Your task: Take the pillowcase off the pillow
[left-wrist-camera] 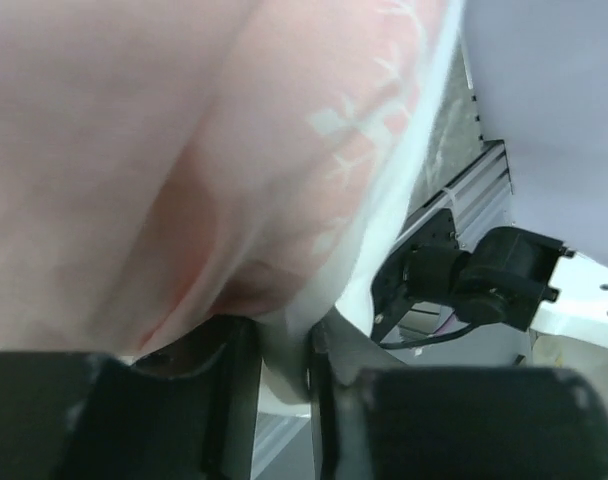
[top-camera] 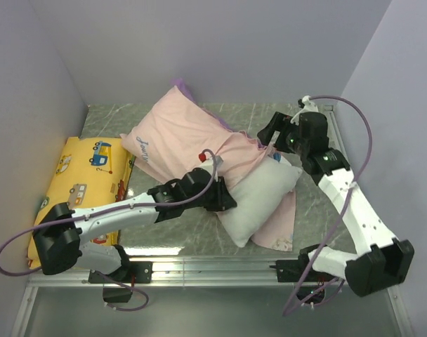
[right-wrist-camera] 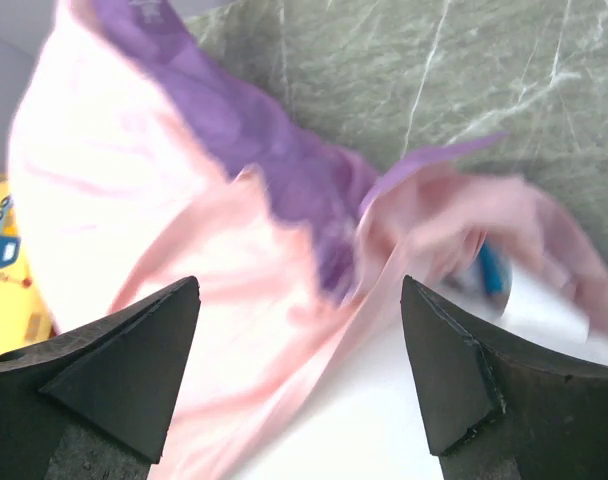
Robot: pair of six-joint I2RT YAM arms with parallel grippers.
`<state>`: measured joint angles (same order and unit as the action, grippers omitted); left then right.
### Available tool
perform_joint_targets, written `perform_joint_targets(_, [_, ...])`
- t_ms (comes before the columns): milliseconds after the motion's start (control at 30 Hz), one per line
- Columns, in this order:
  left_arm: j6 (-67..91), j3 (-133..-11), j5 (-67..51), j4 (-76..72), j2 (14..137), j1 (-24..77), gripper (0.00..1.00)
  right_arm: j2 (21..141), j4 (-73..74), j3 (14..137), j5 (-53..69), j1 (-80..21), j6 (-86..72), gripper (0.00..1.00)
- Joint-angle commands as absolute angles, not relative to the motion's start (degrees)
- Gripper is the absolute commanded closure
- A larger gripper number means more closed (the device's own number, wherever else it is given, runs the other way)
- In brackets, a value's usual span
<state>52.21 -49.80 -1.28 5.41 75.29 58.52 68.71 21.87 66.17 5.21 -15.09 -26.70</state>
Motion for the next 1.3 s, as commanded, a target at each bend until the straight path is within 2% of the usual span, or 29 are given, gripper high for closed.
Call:
perform_joint_targets(0, [50.63,-55.01,-4.57,0.53,76.72,59.68,0.67,60.4,21.72,61.56,6.94,-15.99,-28.12,0.11])
perform_joint_targets(100, [49.75,-57.82,-2.73,1.32,78.13,59.68,0.55,53.21,20.83,55.4,8.0,-18.09,-29.0,0.11])
perform_joint_targets(133, [49.49,-58.61,-2.12,1.67,78.48,59.68,0.45,51.78,20.83,53.98,7.48,-19.24,-29.44,0.11])
perform_joint_targets(200, [49.22,-60.55,-0.71,2.9,79.01,59.68,0.36,47.65,21.88,50.73,2.24,-24.66,-29.62,0.11])
perform_joint_targets(400, [50.18,-60.39,7.2,7.38,74.28,58.98,0.21,39.47,24.08,44.4,-5.09,-33.21,-33.39,0.11])
perform_joint_targets(733, [49.84,-59.68,14.49,15.8,67.24,54.94,0.19,41.74,23.29,39.46,-16.33,-47.01,-36.56,0.09])
perform_joint_targets(867, [49.04,-59.16,22.13,20.91,66.97,54.14,0.18,44.64,26.44,40.87,-26.77,-54.3,-38.23,0.07])
perform_joint_targets(1100, [49.13,-54.14,21.71,17.67,68.29,49.75,0.17,49.12,25.23,39.38,-28.74,-57.04,-38.76,0.05])
perform_joint_targets(1167, [48.34,-55.01,22.06,17.05,70.56,48.7,0.19,51.92,24.18,38.68,-29.18,-57.04,-38.93,0.05])
perform_joint_targets(1200, [48.25,-55.45,21.89,16.79,71.53,48.34,0.21,53.07,24.0,38.67,-29.53,-56.95,-39.28,0.09])
perform_joint_targets(1267, [47.37,-57.47,20.22,16.87,74.08,46.15,0.35,56.23,23.73,39.46,-30.41,-56.95,-39.72,0.19])
